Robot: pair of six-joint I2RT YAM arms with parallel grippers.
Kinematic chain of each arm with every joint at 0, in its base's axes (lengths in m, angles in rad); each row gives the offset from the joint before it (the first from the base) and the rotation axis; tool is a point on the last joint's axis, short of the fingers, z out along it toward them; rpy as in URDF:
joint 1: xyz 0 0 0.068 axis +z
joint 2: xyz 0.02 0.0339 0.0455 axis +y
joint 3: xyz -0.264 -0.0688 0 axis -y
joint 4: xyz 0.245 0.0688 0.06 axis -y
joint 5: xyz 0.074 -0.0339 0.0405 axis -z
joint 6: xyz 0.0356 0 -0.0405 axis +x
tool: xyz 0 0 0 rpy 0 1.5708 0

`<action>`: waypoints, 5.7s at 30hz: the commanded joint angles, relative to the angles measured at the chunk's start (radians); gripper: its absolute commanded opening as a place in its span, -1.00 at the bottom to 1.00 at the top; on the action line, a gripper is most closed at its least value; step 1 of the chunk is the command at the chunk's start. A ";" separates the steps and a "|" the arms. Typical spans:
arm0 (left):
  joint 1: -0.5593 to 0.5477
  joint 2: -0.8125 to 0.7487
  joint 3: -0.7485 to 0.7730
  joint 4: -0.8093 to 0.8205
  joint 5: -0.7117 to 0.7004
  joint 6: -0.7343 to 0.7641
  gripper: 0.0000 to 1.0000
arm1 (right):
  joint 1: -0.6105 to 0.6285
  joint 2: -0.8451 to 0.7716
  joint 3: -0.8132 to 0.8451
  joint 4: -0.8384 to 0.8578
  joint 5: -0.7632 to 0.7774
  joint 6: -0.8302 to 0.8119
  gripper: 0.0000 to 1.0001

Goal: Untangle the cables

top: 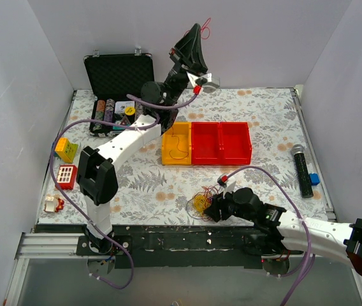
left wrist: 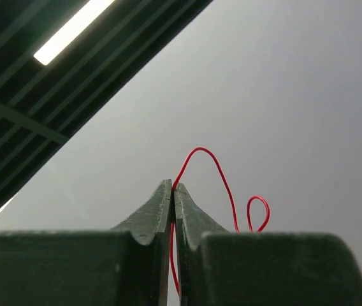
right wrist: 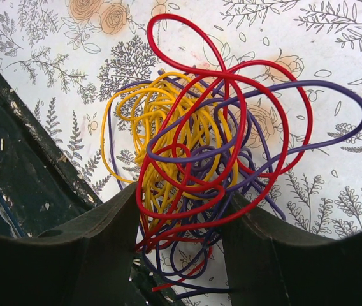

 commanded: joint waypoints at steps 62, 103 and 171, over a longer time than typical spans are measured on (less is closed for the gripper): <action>0.022 0.000 -0.113 -1.487 -0.588 -1.250 -1.00 | -0.001 0.024 0.010 0.007 0.032 0.021 0.19; 0.035 -0.067 0.044 -1.669 -0.042 -1.058 0.46 | -0.001 -0.013 0.059 -0.054 0.048 0.017 0.23; -0.264 -0.242 -0.576 -1.317 0.391 -0.529 -0.77 | -0.001 -0.335 0.200 -0.443 0.226 0.026 -0.07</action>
